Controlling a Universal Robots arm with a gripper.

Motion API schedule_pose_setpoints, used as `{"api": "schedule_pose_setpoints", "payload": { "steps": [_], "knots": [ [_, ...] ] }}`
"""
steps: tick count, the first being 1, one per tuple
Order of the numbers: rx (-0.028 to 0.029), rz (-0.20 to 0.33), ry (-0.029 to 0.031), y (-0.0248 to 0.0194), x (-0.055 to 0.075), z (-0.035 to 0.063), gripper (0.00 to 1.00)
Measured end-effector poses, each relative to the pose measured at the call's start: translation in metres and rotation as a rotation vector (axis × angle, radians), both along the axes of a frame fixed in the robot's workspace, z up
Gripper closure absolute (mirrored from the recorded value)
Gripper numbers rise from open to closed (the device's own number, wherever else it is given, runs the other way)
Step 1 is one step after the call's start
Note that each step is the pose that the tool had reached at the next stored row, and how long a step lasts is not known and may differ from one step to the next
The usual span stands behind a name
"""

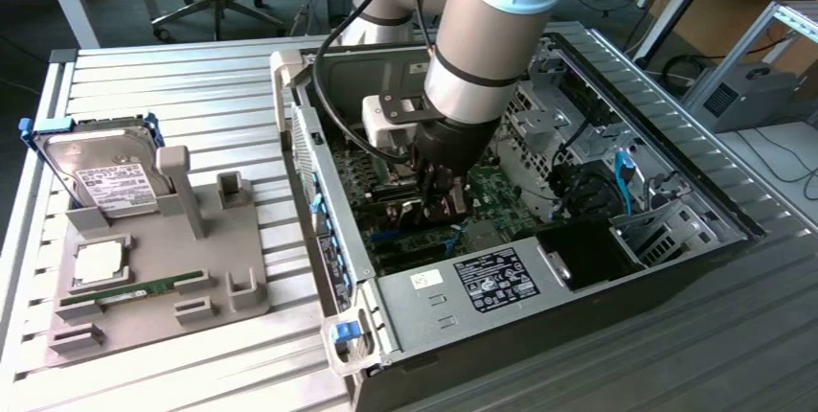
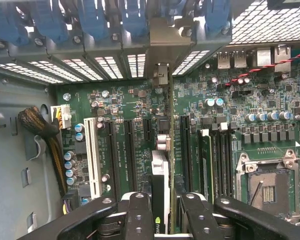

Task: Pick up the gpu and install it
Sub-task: 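Insert the gpu into the slot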

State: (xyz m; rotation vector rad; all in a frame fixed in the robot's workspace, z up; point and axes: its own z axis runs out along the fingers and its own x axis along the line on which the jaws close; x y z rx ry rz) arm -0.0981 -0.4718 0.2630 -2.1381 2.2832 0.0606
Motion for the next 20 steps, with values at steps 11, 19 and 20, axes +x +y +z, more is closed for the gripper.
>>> {"api": "schedule_pose_setpoints", "payload": {
  "steps": [11,19,20],
  "knots": [
    [-0.0012,0.029,0.0,0.0036,0.0,-0.0001,0.73],
    [-0.0017,0.029,0.0,0.0047,-0.0006,-0.0005,0.73],
    [-0.0017,0.029,0.0,0.0047,-0.0006,-0.0006,0.73]
  ]
}}
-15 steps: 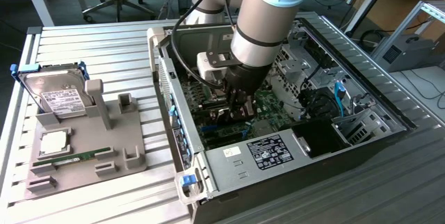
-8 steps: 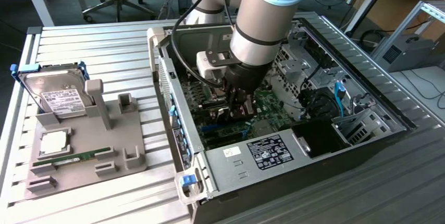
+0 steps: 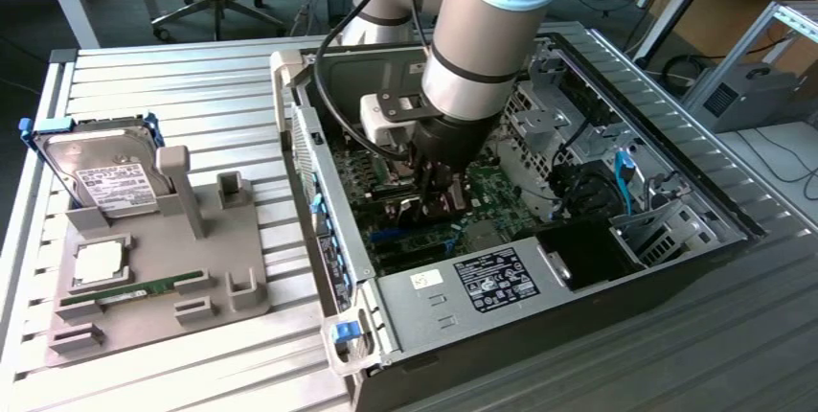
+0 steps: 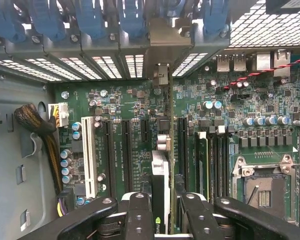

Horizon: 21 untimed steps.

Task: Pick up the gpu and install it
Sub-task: 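Insert the gpu into the slot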

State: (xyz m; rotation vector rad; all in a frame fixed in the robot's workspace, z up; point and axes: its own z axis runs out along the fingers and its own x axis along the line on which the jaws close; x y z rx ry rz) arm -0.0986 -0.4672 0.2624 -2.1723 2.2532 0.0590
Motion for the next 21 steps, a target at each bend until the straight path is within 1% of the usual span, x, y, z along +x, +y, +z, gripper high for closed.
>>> {"api": "schedule_pose_setpoints", "payload": {
  "steps": [6,13,19,21],
  "knots": [
    [-0.0003,0.0,-0.0001,0.0,0.0006,-0.0001,0.73],
    [-0.0005,0.009,-0.0001,0.0,0.0082,0.0,0.73],
    [-0.0004,0.01,-0.0001,0.0003,0.0076,-0.0001,0.73],
    [-0.0005,0.01,-0.0008,0.0003,0.0052,0.0,0.73]
  ]
}}
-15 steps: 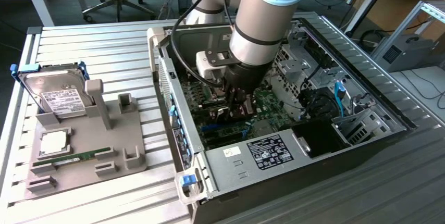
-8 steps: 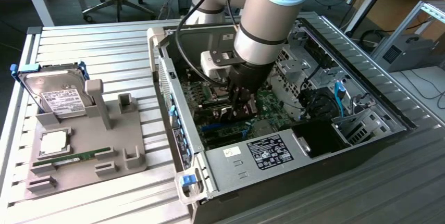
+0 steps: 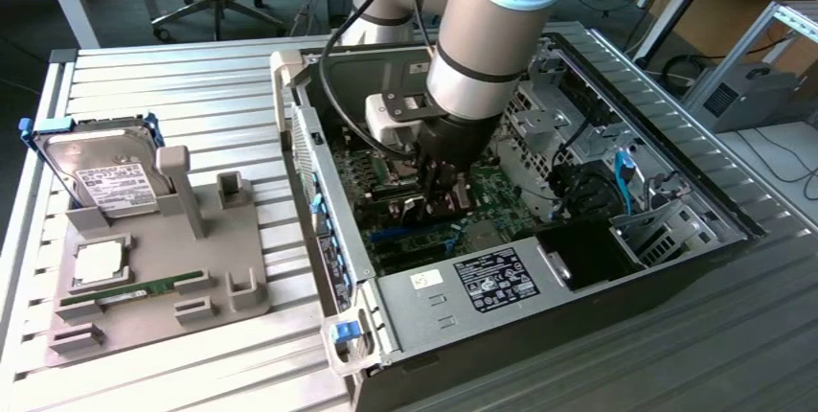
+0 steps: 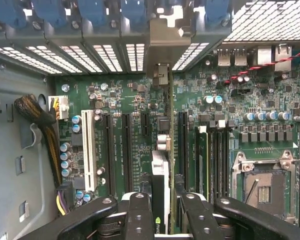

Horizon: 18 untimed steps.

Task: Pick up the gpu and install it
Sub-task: 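Insert the gpu into the slot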

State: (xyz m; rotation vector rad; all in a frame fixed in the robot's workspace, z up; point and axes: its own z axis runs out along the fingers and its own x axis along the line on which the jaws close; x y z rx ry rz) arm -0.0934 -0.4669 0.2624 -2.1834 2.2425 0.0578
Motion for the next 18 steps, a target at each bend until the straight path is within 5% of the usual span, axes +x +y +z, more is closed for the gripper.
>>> {"api": "schedule_pose_setpoints", "payload": {
  "steps": [18],
  "knots": [
    [-0.0002,0.002,-0.001,0.0009,-0.0076,-0.005,0.73]
  ]
}}
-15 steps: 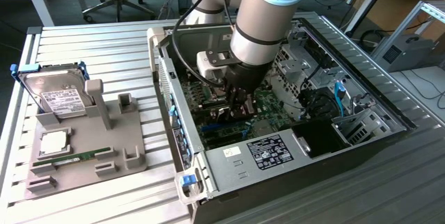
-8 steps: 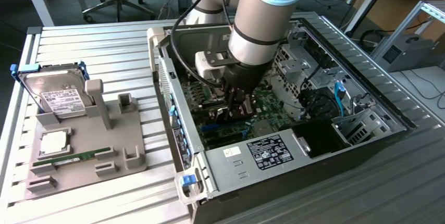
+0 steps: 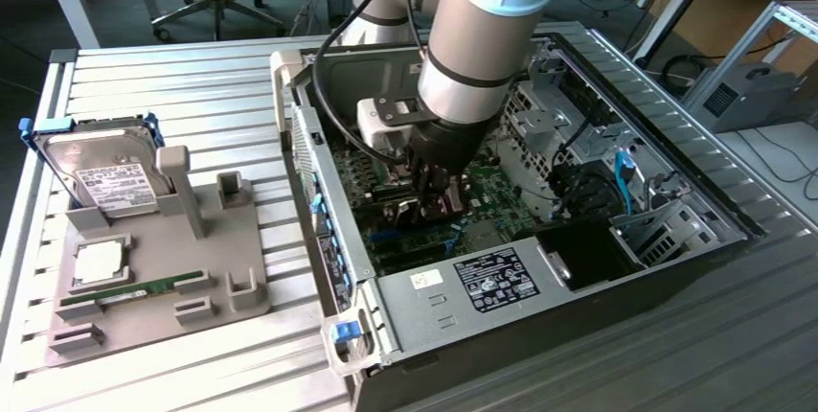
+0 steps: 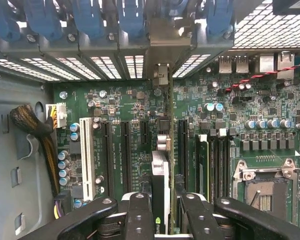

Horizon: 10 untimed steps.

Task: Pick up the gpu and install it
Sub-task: 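Insert the gpu into the slot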

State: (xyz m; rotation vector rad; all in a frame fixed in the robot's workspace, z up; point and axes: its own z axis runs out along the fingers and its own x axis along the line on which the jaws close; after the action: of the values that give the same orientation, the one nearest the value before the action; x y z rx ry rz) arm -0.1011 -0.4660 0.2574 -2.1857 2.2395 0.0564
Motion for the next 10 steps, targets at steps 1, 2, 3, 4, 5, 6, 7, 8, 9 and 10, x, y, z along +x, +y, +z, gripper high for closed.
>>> {"api": "schedule_pose_setpoints", "payload": {
  "steps": [1,2,3,4,5,6,7,8,9,10],
  "knots": [
    [-0.0001,0.0,0.0,0.0,-0.0001,-0.0002,0.73],
    [-0.0001,0.0,0.0,0.0,-0.0001,-0.0002,0.73],
    [0.0,0.0,0.0,0.0,-0.0001,-0.0003,0.73],
    [0.0002,0.0,-0.0001,0.0,-0.0001,-0.0004,0.73],
    [0.0002,0.0,-0.0001,0.0,-0.0001,-0.0004,0.73],
    [0.0002,0.0,-0.0001,0.0,-0.0001,-0.0004,0.73],
    [0.0002,0.0,-0.0002,0.0,-0.0001,-0.0004,0.73],
    [0.0002,0.0,-0.0002,0.0,-0.0001,-0.0004,0.73],
    [0.0002,0.0,-0.0001,0.0,-0.0001,-0.0004,0.73],
    [0.0001,0.0,-0.0001,0.0,-0.0001,-0.0005,0.73]
  ]
}}
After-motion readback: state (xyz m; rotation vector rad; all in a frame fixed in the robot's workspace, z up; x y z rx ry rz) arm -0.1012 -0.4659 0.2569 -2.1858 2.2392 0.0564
